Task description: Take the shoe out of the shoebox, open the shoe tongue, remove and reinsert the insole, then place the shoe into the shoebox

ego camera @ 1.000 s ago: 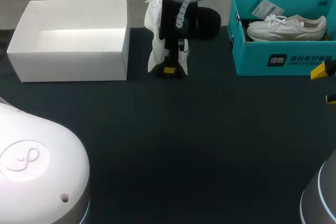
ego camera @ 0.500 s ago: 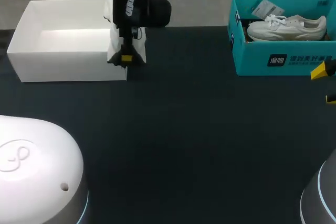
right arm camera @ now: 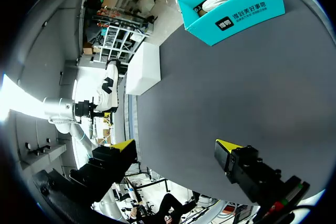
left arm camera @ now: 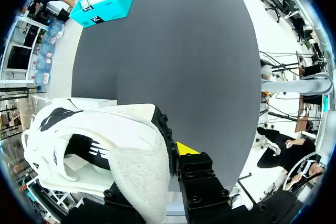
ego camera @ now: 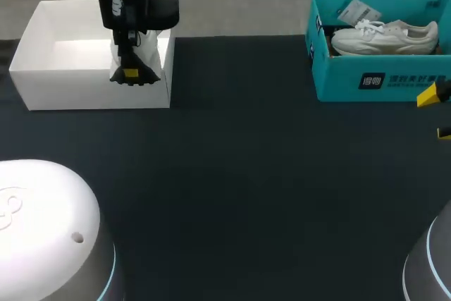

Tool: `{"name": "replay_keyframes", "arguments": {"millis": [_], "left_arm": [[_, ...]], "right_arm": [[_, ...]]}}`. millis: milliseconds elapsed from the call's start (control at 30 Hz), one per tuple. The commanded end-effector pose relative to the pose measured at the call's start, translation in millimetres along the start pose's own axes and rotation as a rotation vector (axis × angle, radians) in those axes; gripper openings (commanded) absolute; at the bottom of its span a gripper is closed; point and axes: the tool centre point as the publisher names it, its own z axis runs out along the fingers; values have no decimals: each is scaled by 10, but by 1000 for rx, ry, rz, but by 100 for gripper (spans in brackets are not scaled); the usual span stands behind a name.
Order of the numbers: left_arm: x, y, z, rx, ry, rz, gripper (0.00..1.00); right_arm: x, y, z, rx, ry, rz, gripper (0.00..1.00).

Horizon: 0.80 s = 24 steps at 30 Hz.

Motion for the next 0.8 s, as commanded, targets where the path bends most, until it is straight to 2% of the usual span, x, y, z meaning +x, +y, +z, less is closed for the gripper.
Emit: {"name": "replay_keyframes", "arguments": {"millis": [33,167,633,667,800], "left_arm": [[-113,193,-6,159,-2,-13,0],[-248,277,-53,193,48,-97,0],[-248,277,-53,193,48,-97,0],[-265,333,-12,202,52,-86,0],[-339,594,109,160,74,-45,0]], "right_arm": [[-1,-9,6,-2,-1,1,100],[-1,-9,6,-2,-1,1,100],[-1,-9,6,-2,-1,1,100],[-1,-9,6,-2,-1,1,100],[-1,-9,6,-2,-1,1,100]]}}
